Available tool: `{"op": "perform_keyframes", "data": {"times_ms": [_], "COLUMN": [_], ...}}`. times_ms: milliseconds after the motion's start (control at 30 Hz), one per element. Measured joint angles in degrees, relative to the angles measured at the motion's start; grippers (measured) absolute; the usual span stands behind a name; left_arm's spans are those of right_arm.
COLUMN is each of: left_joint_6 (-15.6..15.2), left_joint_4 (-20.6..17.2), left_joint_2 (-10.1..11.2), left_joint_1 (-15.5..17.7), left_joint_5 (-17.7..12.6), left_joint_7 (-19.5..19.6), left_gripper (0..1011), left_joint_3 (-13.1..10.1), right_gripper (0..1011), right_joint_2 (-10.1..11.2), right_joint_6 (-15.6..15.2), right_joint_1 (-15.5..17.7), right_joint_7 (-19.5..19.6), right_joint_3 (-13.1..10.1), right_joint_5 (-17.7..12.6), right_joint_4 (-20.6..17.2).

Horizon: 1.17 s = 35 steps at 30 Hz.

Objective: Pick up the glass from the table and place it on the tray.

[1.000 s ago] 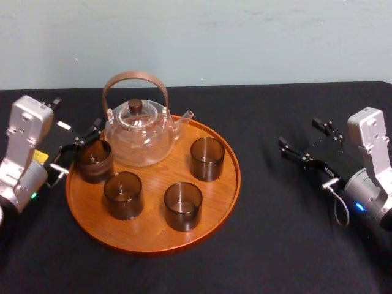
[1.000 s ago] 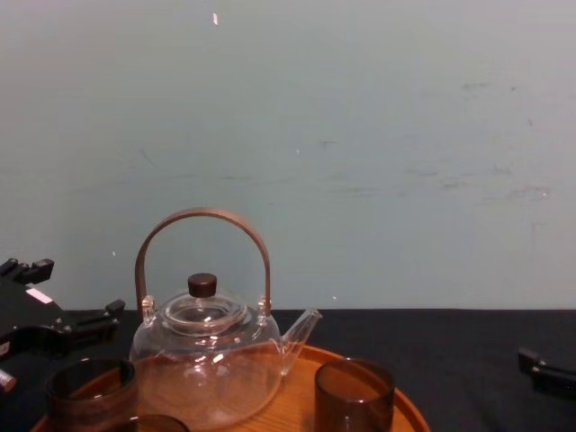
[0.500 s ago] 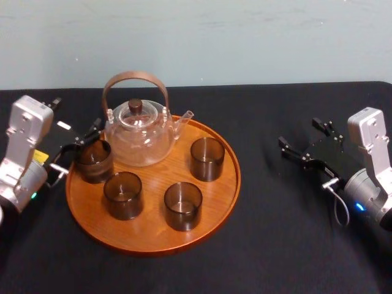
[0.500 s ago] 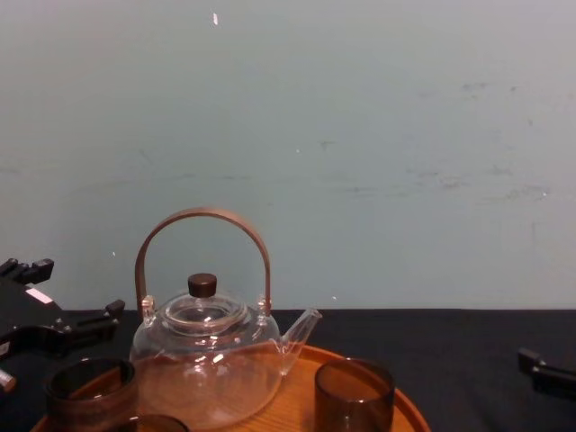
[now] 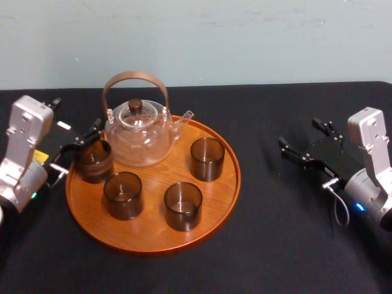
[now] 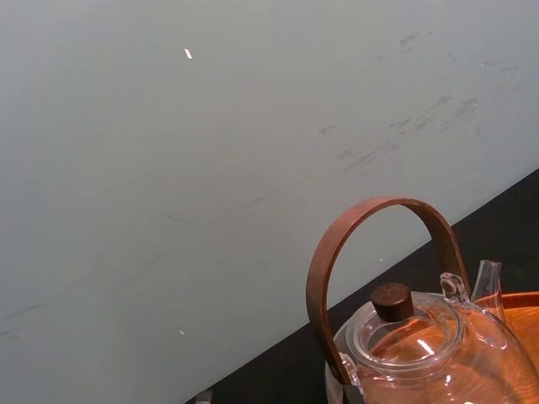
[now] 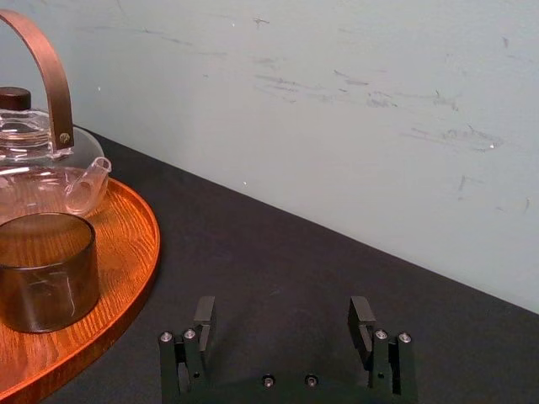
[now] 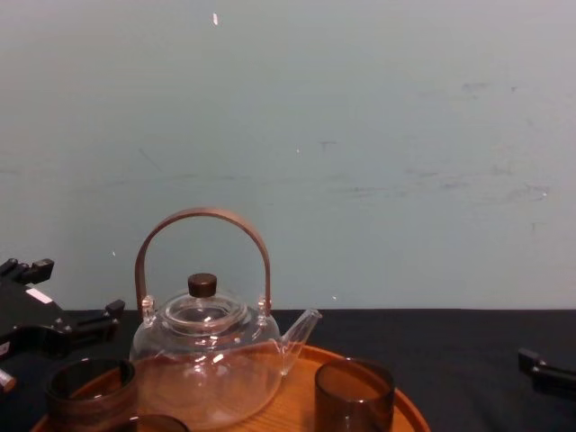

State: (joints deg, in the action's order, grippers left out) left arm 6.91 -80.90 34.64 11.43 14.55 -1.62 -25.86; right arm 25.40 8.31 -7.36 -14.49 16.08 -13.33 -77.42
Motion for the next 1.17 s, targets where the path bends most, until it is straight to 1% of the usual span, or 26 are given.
{"op": "perform_keyframes", "data": {"times_ms": [1167], "left_joint_6": [0.0], "left_joint_4": [0.0], "left_joint_2": [0.0], "left_joint_1": [0.0], "left_joint_5": [0.0], "left_joint_7": [0.0], "left_gripper": [1001], "left_joint_3": [0.0], "right_gripper": [1002], "right_joint_2": [0.0], "right_joint_6": [0.0], "right_joint_1": [0.0], "right_joint_7": [0.0], "right_joint_3": [0.0], "right_joint_5": [0.0], "right_joint_4": [0.0]}}
